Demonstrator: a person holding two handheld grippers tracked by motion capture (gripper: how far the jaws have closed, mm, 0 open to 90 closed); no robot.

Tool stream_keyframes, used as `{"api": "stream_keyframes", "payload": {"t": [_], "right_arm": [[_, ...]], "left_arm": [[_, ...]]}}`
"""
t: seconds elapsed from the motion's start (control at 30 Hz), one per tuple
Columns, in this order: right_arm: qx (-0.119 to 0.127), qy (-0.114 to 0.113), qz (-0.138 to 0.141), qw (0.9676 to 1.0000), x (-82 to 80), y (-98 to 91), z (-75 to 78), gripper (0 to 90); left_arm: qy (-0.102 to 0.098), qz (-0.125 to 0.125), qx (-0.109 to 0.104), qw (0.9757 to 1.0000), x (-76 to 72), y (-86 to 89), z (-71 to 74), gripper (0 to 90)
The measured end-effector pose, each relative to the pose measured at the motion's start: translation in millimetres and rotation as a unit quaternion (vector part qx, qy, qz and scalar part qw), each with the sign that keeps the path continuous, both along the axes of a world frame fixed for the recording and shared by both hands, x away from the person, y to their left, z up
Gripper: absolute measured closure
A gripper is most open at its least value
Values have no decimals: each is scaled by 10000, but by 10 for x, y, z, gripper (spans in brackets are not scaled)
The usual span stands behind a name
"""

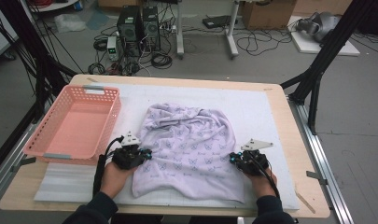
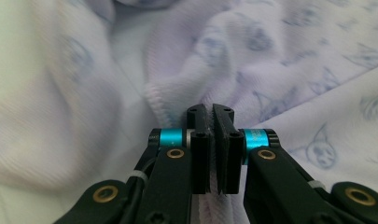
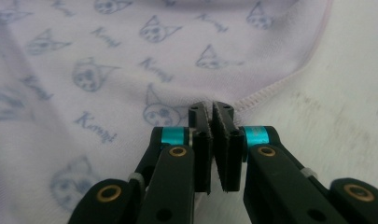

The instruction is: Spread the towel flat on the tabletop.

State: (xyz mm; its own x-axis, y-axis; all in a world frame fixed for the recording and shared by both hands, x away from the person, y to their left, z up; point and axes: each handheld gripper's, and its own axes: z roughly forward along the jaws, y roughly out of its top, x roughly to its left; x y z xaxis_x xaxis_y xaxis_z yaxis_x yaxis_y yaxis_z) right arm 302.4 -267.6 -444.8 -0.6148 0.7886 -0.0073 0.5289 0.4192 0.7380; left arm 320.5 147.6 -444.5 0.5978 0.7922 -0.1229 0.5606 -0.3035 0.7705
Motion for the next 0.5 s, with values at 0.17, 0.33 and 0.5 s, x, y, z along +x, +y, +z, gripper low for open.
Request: {"api": "stream_keyframes", "payload": {"t": [0.17, 0.33, 0.5], "right_arm": [[-127, -480, -429, 9978, 195, 45, -8, 863], [-374, -786, -970, 9915, 320, 63, -34, 855], [-188, -729, -1068, 9914, 234, 13, 8, 678]], "left_arm": [[-419, 294, 41, 9987, 255, -12, -22, 855], [-430, 753, -458, 9952, 357, 24, -45, 707], [-407, 399, -333, 9978, 170, 124, 51, 451]]}}
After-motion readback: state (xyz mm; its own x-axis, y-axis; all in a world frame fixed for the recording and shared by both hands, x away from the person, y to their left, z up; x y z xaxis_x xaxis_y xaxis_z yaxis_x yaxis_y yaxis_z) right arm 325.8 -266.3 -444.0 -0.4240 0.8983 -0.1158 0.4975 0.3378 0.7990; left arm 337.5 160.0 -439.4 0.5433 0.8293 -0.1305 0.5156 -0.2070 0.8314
